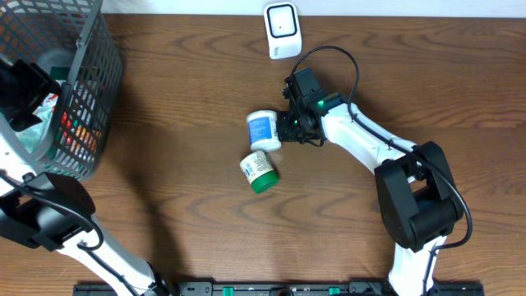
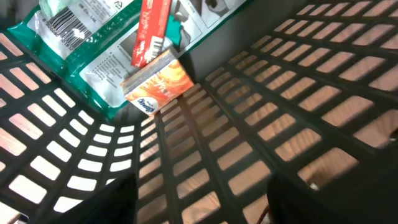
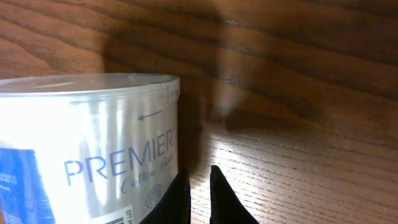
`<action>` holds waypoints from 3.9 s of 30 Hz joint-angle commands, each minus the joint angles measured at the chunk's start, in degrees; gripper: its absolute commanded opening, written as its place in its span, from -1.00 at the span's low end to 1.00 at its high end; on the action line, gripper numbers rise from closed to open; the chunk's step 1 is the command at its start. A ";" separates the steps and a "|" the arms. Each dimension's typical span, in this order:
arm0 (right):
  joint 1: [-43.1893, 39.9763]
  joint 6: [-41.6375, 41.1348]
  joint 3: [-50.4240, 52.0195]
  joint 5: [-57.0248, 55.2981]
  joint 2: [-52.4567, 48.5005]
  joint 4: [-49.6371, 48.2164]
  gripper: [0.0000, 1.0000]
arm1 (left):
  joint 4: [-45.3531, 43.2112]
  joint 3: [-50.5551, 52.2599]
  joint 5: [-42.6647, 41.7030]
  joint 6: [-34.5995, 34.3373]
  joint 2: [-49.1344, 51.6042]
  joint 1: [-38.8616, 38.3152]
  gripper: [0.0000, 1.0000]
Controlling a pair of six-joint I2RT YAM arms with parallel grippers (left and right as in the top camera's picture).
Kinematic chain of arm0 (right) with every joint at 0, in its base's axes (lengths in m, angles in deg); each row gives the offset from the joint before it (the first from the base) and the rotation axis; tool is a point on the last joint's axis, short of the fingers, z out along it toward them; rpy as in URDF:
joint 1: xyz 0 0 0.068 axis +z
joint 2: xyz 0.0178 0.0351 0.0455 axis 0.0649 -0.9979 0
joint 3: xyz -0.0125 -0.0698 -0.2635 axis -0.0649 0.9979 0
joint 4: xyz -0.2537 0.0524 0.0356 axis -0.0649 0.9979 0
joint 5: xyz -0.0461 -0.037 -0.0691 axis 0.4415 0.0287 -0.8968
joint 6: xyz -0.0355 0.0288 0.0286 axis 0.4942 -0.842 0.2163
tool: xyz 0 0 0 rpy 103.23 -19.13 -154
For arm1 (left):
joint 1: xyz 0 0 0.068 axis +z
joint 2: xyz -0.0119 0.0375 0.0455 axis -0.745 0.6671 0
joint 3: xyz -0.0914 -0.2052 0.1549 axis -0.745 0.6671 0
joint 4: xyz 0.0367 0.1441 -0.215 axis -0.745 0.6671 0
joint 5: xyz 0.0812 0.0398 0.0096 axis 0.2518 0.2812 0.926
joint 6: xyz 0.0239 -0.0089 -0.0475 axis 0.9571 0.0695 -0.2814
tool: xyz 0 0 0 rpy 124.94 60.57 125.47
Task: Scan the item barcode
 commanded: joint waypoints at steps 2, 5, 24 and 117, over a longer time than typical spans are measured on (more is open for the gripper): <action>0.46 -0.66 0.39 -0.28 0.28 0.15 -0.83 | 4.46 6.40 1.18 0.31 -2.54 -2.16 0.38; 0.46 -0.66 0.39 -0.31 0.28 0.22 -0.83 | 4.46 8.81 1.18 0.66 -3.54 -2.64 0.38; 0.46 -0.68 0.39 -0.28 0.28 0.17 -0.31 | -9.01 9.49 11.67 -6.19 -3.28 -0.74 0.51; -14.32 2.82 -13.68 0.61 11.26 14.08 -0.12 | -31.21 11.10 2.56 -5.79 -23.96 1.55 -0.86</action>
